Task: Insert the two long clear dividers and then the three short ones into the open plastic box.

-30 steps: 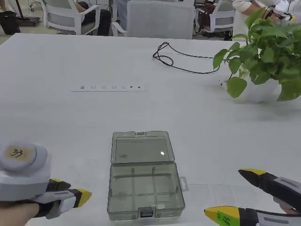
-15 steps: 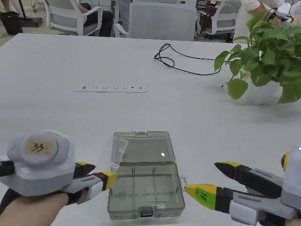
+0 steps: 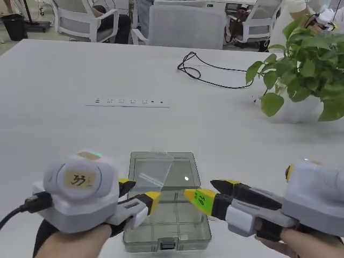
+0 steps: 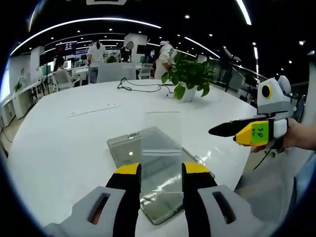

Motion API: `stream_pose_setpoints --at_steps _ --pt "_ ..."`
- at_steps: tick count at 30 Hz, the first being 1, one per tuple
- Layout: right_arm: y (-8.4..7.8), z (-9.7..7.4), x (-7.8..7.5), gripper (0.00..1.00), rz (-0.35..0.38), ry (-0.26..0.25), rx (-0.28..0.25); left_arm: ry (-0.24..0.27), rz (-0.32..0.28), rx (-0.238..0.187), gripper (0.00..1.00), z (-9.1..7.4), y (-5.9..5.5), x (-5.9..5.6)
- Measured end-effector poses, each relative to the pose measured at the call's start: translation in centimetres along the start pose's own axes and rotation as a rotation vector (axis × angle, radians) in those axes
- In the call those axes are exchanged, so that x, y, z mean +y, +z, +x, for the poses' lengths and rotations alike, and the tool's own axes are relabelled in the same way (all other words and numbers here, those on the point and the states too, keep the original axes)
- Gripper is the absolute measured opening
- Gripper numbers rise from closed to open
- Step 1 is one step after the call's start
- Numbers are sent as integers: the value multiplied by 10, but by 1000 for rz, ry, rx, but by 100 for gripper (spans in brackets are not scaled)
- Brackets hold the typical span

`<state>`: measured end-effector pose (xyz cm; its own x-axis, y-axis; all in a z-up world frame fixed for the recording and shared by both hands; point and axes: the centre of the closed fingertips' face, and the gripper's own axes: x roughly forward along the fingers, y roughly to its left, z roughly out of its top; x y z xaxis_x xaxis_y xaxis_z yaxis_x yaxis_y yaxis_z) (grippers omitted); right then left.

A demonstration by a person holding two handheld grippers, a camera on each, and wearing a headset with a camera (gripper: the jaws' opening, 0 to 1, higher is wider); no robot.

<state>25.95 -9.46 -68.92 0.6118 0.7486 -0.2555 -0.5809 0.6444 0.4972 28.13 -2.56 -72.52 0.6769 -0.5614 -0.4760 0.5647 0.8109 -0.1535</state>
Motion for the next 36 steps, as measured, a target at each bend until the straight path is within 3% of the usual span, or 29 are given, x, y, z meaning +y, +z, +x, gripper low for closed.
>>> stream_pose_setpoints --at_steps 3,7,9,19,27,36 --pt "2 5 0 52 25 1 -9 1 16 -28 31 0 5 -7" --pt "3 9 0 42 83 11 -16 3 19 -73 31 0 14 -13" --pt "6 12 4 37 142 33 -25 0 27 -85 31 0 16 -16" --pt "13 20 -1 22 205 13 -52 -19 53 -117 31 4 23 -30" --pt "10 24 -2 14 187 -26 -76 -15 53 -132 31 6 22 -36" --pt "9 22 -4 8 184 -35 -83 -9 32 -146 31 6 24 -35"
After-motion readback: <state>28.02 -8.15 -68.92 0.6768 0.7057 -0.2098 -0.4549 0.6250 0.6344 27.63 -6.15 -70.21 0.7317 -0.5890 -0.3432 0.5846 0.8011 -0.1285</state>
